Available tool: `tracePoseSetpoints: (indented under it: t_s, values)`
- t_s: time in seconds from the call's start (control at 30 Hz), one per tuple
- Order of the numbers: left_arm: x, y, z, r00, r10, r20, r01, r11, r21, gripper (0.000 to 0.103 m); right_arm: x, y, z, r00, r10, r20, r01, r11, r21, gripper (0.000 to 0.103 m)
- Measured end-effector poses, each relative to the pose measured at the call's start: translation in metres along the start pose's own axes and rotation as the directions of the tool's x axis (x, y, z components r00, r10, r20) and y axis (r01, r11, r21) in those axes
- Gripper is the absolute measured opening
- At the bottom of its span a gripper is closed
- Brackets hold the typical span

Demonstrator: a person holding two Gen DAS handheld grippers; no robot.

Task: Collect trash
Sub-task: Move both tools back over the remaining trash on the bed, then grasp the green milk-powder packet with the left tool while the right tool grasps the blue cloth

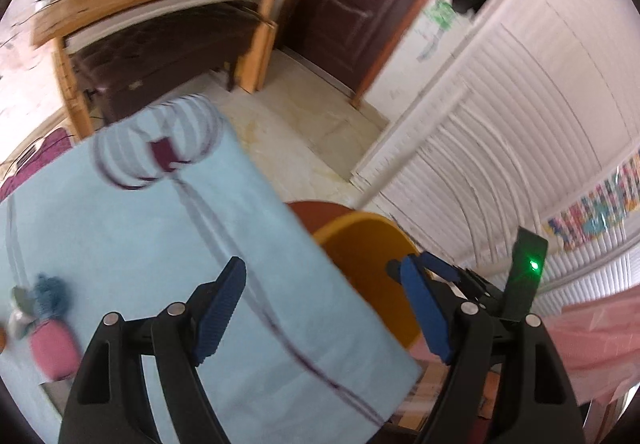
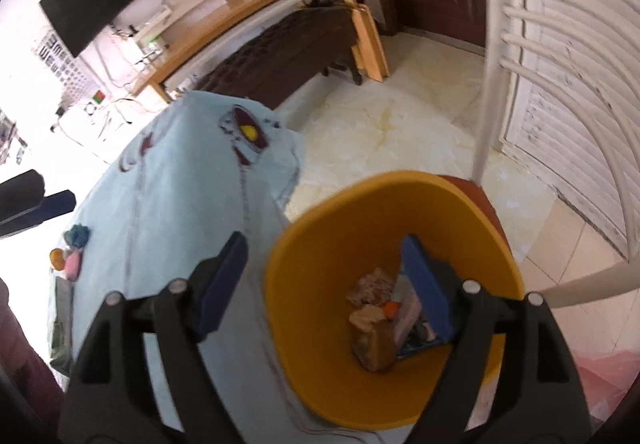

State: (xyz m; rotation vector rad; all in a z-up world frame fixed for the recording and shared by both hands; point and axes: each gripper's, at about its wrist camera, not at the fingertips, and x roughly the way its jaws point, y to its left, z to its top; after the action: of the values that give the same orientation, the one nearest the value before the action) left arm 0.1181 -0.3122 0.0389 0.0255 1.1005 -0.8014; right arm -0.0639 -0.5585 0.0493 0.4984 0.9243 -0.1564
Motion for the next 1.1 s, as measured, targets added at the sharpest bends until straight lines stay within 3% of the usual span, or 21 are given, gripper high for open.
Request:
tracePoseSetpoints:
  t_s: [0.33,0.63,1.1]
  values:
    - [-0.056,0.071,-0.012,0.991,0.094,0.099,-0.084,0.992,-0.096,0.076,0.002,0.096,0.014,0.997,0.083,-0.005,-0.082,0.984,-0.157,0.077]
    - [-0.099,0.142,-0.034,0.975,0.185,0.124,-0.162,0.971,-0.177,0.076,0.021,0.178,0.000,0.985,0.149,-0.088,-0.168,0.947,-0.274,0.077]
    - [-0.095,0.176,-0.109,0.961,0.277,-0.003,-0.277,0.957,-0.091,0.076,0.045,0.272,-0.006,0.968,0.194,-0.159,-0.243,0.881,-0.405,0.077]
